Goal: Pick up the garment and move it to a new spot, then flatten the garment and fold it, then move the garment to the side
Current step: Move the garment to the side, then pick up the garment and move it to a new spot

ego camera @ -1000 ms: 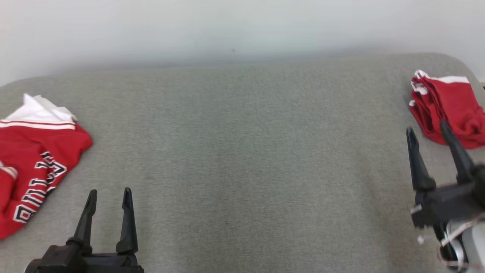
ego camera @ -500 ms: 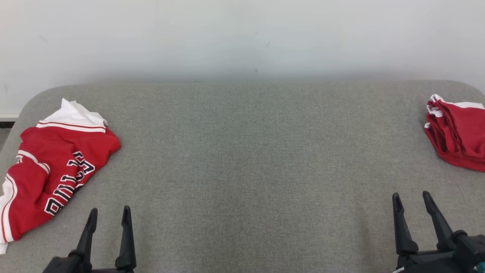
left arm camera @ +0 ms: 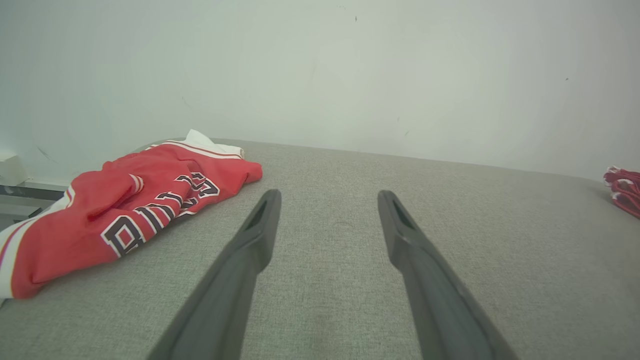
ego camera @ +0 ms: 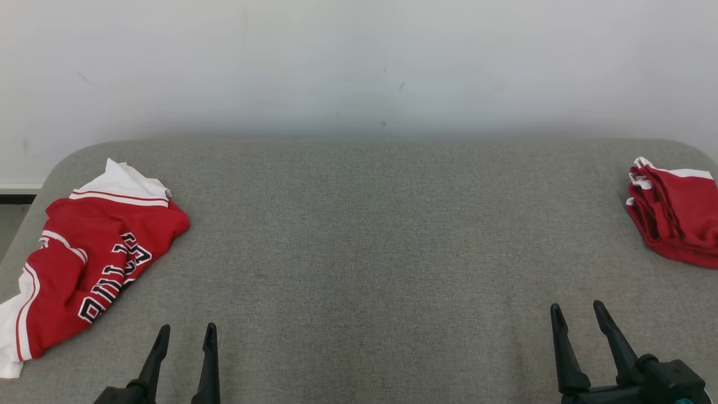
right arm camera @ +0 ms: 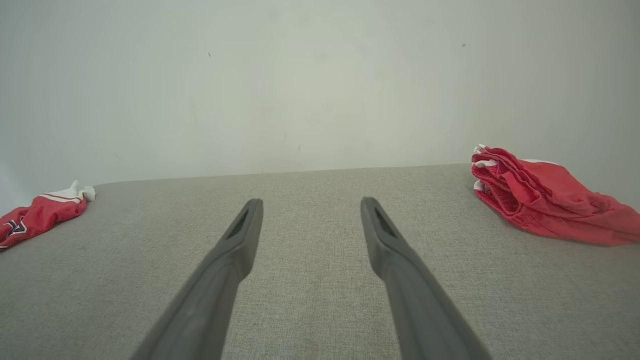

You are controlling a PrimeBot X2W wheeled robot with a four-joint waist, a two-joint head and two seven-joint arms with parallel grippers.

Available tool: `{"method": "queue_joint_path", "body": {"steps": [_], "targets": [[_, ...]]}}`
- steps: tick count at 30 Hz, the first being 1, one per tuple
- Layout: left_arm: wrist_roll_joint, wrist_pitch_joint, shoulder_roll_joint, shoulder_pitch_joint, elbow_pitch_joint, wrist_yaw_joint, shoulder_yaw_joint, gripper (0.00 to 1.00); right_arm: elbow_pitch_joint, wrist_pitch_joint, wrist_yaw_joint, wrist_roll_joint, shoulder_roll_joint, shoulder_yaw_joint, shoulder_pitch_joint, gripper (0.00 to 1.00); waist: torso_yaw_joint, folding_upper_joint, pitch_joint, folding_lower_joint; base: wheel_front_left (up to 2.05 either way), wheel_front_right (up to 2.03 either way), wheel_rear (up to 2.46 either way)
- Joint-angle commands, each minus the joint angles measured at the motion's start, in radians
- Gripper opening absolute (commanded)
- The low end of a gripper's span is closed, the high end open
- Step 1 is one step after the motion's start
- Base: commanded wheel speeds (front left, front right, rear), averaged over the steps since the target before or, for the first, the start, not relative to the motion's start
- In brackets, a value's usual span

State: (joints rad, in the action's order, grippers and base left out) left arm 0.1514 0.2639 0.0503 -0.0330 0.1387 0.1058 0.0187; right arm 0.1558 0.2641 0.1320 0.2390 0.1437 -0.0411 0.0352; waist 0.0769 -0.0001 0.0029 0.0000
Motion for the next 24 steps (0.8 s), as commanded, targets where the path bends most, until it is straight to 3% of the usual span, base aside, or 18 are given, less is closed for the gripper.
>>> {"method": "queue_joint_path", "body": {"steps": [1, 24], "targets": [[0.002, 0.001, 0.0, -0.003, 0.002, 0.0, 0.0, 1.0, 0.004, 0.0, -0.003, 0.005, -0.003, -0.004, -0.005, 1.0, 0.0, 0.0001, 0.0, 0.0, 0.0, 0.0, 0.0], [-0.002, 0.001, 0.0, 0.004, -0.002, -0.011, 0.004, 1.0, 0.037, 0.0, -0.003, 0.023, -0.01, -0.01, 0.006, 1.0, -0.004, 0.0001, -0.006, 0.0, 0.0, 0.0, 0.0]]}}
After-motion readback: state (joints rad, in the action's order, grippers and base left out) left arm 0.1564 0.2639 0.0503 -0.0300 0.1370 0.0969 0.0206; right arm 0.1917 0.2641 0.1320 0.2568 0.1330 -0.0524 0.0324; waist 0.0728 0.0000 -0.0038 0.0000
